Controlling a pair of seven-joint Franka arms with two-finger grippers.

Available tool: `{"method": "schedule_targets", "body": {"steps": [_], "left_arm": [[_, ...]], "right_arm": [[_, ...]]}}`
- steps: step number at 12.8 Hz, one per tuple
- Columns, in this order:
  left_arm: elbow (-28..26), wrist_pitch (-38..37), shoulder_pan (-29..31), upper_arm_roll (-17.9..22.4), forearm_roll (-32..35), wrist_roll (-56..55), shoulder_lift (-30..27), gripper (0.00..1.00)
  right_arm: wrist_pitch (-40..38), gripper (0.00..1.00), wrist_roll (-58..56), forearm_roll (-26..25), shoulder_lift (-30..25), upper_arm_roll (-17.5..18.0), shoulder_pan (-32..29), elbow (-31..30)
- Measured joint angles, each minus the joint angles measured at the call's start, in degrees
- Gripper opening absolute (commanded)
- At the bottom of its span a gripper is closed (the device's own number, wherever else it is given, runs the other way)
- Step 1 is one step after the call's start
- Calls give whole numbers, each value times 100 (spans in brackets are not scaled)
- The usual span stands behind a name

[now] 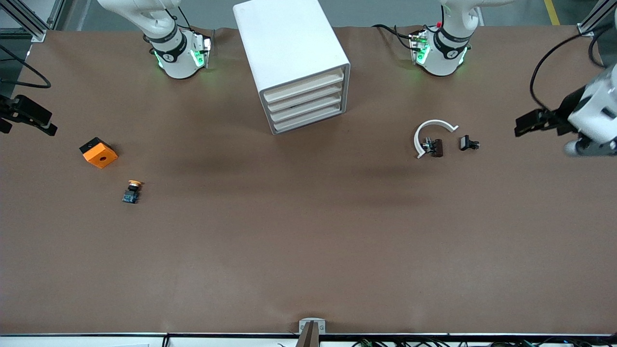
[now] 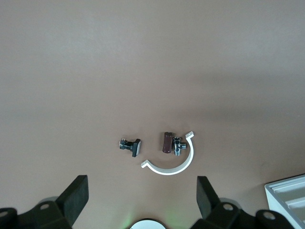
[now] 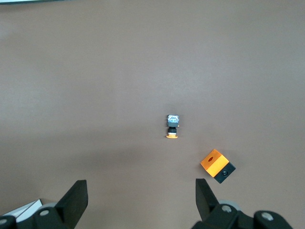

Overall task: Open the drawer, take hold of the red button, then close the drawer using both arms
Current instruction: 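Reach the left gripper toward the white drawer cabinet's drawer front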

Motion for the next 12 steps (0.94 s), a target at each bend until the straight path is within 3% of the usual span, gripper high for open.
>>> {"method": "schedule_targets", "body": {"steps": [3, 6, 12], "left_arm": [[12, 387, -5, -2, -142, -286, 562, 100], [8, 507, -29, -22, -511, -1303, 1059, 100], [40, 794, -575, -77, -1086, -4595, 2044, 100]], "right_arm": [[174, 100, 0, 0, 87, 3, -8, 0], [211, 100, 0, 0, 134, 4, -8, 1], [213, 100, 0, 0, 135, 9, -5, 10]]}}
